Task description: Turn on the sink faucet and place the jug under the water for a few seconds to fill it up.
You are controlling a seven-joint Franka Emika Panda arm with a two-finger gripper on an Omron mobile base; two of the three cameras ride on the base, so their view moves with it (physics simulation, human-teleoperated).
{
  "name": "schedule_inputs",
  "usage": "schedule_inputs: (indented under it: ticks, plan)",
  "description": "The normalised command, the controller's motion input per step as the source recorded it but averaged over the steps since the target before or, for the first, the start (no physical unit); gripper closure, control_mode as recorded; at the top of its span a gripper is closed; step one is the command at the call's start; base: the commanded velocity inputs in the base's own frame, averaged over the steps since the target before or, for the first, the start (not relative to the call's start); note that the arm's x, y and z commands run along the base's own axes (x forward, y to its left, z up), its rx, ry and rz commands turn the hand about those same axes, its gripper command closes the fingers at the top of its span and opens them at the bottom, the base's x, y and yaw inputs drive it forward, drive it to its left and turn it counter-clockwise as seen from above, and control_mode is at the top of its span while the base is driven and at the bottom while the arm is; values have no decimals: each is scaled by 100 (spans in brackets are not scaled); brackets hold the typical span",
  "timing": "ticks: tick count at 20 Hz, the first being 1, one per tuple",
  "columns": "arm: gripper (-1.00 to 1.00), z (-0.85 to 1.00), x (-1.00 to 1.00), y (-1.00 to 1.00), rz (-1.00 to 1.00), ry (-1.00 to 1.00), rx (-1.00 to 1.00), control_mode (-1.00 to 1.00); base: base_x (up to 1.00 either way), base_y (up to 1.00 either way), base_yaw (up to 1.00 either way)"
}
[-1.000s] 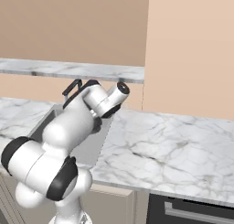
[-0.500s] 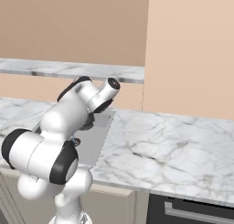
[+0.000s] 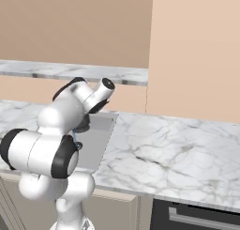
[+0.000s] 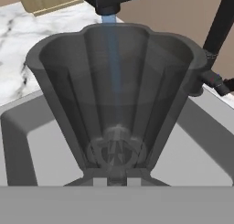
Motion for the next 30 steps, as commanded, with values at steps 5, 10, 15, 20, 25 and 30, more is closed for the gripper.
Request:
schedule_inputs:
  ticks: [5,10,15,20,25,30]
  plan:
    - [100,0,17,28,0,4,0,-100,0,0,0]
    - [100,0,12,27,0,3,0,-100,0,0,0]
    - [100,9,1,18,0,0,0,-100,0,0,0]
    - [100,2,0,10,0,0,0,-100,0,0,0]
    - [100,0,0,3,0,0,0,-100,0,0,0]
    - [100,0,0,0,0,0,0,-100,0,0,0]
